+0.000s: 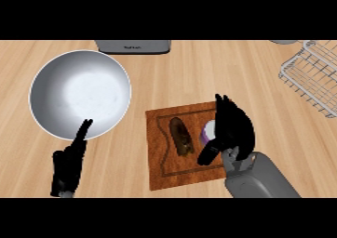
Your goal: Pick the can from the cutting board and place it in the tiered basket
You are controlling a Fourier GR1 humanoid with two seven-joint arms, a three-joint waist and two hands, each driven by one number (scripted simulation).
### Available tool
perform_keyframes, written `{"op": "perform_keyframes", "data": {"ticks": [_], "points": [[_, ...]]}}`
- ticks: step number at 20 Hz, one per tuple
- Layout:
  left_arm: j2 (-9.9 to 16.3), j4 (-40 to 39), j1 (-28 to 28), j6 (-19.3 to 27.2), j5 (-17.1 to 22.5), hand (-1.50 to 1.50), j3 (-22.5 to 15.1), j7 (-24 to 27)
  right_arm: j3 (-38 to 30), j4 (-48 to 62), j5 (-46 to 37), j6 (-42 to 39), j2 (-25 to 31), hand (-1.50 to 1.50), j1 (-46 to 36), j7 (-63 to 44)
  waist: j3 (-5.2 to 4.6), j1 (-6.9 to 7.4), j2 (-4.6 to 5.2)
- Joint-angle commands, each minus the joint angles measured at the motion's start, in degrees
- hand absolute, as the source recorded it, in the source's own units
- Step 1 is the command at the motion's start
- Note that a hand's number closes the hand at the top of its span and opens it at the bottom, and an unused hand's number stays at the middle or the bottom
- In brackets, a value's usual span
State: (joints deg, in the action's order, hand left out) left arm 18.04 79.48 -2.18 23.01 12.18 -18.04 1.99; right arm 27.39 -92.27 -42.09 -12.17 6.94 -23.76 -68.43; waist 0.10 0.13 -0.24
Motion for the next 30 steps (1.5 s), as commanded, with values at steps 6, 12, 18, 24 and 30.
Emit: {"op": "perform_keyframes", "data": {"ticks": [6,12,18,24,30], "points": [[-1.7,-0.4,-3.4,0.2,-1.1,0.00,-0.8,0.5,-1.2,2.0,-2.2,-7.3,-5.8,-1.50,-0.6,-12.4,-0.16,0.05,0.07],[-1.2,-3.0,1.6,-1.2,-0.8,0.00,1.6,-1.1,-5.3,8.6,-0.4,-8.0,-6.8,-1.50,-3.3,-10.9,-0.17,0.11,0.32],[-1.0,-1.5,0.5,-2.3,-1.4,0.00,1.6,-1.8,-6.4,12.1,-1.8,-5.0,-6.9,-1.50,0.2,-5.3,-0.11,0.18,0.31],[-1.2,4.6,-3.2,-0.9,-3.2,0.00,0.4,-4.3,-7.9,15.5,-3.5,-2.8,-6.9,1.50,1.6,-0.7,-0.07,0.55,0.24],[-4.2,-1.3,-2.4,-2.4,-5.2,0.00,2.4,0.8,-8.5,15.5,-4.1,-2.8,-6.9,1.50,-0.5,3.1,-0.10,0.15,0.25]]}}
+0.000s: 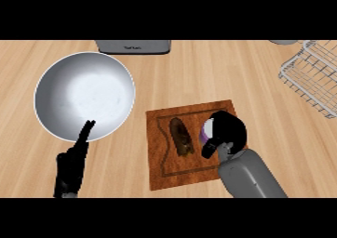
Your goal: Pick the can from the cutting board and place it in the tiered basket
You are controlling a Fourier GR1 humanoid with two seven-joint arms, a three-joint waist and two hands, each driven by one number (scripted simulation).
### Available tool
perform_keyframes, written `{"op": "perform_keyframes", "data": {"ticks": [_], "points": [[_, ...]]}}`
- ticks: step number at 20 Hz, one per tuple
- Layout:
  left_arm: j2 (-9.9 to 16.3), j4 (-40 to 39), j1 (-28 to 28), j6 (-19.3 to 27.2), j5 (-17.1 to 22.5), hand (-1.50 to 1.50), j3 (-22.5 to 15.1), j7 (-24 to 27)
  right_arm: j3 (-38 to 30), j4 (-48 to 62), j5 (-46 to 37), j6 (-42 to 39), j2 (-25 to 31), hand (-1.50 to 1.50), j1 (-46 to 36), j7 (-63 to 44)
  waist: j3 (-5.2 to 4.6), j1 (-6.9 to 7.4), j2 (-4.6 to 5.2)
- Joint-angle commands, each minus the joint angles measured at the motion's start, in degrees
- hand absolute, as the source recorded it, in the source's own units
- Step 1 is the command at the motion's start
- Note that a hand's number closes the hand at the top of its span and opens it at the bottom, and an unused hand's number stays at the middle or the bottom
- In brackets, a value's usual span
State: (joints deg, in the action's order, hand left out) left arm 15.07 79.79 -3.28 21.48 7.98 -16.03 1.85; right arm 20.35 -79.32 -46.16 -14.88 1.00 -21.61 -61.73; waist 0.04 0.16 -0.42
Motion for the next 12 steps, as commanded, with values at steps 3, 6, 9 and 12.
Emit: {"op": "perform_keyframes", "data": {"ticks": [3,6,9,12], "points": [[-0.9,3.3,-1.8,-0.1,-1.2,0.00,-0.2,-4.1,4.0,-1.0,-4.0,-0.8,1.5,1.50,4.5,0.3,-0.03,-0.06,0.32],[-1.4,1.5,-1.6,-1.1,-1.5,0.00,0.8,-2.2,1.2,4.7,-7.1,0.4,2.0,1.50,-1.7,3.0,-0.04,0.15,0.42],[-1.6,-0.5,-0.6,-2.3,-1.5,0.00,2.4,-1.7,4.4,4.9,-11.6,4.9,-0.9,1.50,-2.4,1.3,-0.05,0.13,0.43],[0.1,1.2,-2.1,-2.6,0.4,0.00,3.6,-2.4,-7.4,-5.9,-5.5,3.2,15.0,1.50,7.6,8.7,0.00,-2.21,0.02]]}}
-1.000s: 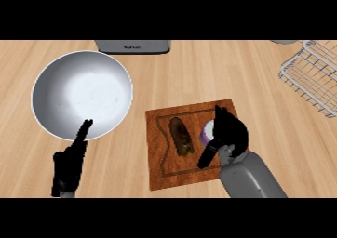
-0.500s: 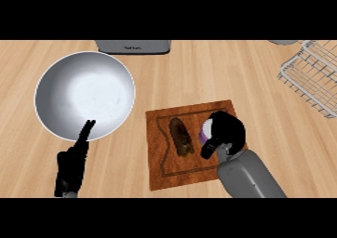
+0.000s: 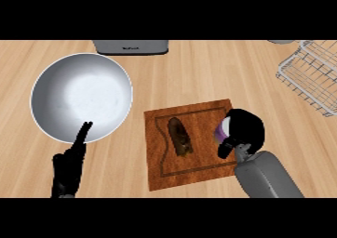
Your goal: Pick the can from the cutting board and place it in the tiered basket
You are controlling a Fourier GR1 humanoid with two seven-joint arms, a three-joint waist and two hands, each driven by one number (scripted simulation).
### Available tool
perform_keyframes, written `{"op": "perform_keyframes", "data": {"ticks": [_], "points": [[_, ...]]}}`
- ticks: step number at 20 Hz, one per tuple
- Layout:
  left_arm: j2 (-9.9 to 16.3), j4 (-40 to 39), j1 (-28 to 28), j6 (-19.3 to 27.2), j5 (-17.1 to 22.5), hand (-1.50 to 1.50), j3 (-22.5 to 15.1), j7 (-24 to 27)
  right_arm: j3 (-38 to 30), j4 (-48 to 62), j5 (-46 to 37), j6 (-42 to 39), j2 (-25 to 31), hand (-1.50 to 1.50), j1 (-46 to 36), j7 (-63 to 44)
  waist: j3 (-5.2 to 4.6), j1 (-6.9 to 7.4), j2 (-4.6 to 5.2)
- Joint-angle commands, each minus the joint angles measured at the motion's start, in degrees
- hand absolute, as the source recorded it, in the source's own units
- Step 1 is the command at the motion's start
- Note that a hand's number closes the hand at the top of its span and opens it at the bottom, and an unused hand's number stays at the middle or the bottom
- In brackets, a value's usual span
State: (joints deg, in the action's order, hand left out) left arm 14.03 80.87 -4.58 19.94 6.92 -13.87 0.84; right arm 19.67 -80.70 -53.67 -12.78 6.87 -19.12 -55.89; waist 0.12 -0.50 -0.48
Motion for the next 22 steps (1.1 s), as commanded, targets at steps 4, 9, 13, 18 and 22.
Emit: {"op": "perform_keyframes", "data": {"ticks": [4,9,13,18,22], "points": [[0.9,-0.2,-3.5,-0.4,1.4,0.00,1.7,0.1,-21.4,-3.9,9.2,4.7,20.7,1.50,12.0,11.9,0.02,-3.44,0.14],[0.8,1.0,-2.9,0.3,0.2,0.00,1.0,-1.1,-34.7,-13.0,19.7,6.4,23.8,1.50,14.7,15.6,-0.10,-2.82,-0.20],[0.4,1.6,-5.2,-0.2,0.7,0.00,0.7,-1.0,-43.5,-23.6,24.8,7.4,25.3,1.50,17.8,13.9,-0.18,-3.22,-0.60],[-0.9,-0.6,-2.2,0.1,0.5,0.00,1.7,-0.4,-50.9,-38.3,27.4,3.2,30.2,1.50,20.8,11.5,-0.22,-2.17,-0.10],[-0.7,-0.8,1.4,-0.1,-1.6,0.00,1.2,-2.8,-57.3,-41.1,31.2,-4.4,36.4,1.50,17.6,6.2,-0.17,-0.52,0.27]]}}
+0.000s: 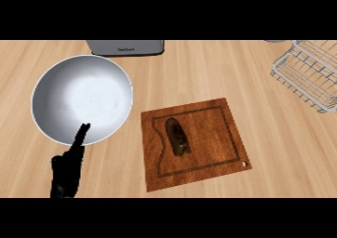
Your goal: Pick the can from the cutting board and place it in the tiered basket
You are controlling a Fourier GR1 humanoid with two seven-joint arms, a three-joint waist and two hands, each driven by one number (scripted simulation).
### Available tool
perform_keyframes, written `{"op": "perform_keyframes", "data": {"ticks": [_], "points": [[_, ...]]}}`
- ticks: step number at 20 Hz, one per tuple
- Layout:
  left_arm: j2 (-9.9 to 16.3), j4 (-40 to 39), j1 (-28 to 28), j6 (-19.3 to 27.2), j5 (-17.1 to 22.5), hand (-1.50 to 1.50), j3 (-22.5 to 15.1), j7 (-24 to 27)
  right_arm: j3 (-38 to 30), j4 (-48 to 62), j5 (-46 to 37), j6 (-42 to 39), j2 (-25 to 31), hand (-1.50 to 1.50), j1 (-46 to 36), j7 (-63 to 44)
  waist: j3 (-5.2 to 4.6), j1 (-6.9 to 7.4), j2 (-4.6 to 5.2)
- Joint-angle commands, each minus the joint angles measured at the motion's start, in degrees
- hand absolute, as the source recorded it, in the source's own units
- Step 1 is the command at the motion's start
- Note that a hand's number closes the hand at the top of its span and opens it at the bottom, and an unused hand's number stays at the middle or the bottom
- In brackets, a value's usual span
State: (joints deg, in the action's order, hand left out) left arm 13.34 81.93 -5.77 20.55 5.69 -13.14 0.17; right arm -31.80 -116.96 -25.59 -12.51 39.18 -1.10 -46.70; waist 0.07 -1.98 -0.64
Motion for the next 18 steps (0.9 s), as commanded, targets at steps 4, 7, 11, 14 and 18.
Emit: {"op": "perform_keyframes", "data": {"ticks": [4,7,11,14,18], "points": [[-3.0,-2.0,2.8,0.1,-2.0,0.00,-0.5,-2.2,-5.4,-2.8,2.1,-6.1,5.9,1.50,-5.3,-6.0,-0.09,1.89,0.62],[-2.0,-3.8,2.0,-1.8,-2.1,0.00,0.1,0.1,-7.0,6.5,3.1,-5.8,10.4,1.50,-10.4,-3.9,-0.09,2.16,0.69],[-1.5,-5.3,3.3,-4.4,-0.3,0.00,2.4,0.5,-0.1,14.6,0.7,-2.5,12.7,1.50,-18.6,-4.5,-0.10,2.85,0.87],[-2.3,-4.4,3.0,-3.7,-1.8,0.00,1.2,0.0,3.7,22.3,-1.3,-1.8,15.6,1.50,-24.4,-5.1,-0.11,3.45,0.99],[-3.5,-0.9,3.9,-1.6,-4.4,0.00,-0.1,-4.5,5.9,28.6,-2.9,1.1,13.6,1.50,-27.0,-0.8,-0.07,2.83,0.80]]}}
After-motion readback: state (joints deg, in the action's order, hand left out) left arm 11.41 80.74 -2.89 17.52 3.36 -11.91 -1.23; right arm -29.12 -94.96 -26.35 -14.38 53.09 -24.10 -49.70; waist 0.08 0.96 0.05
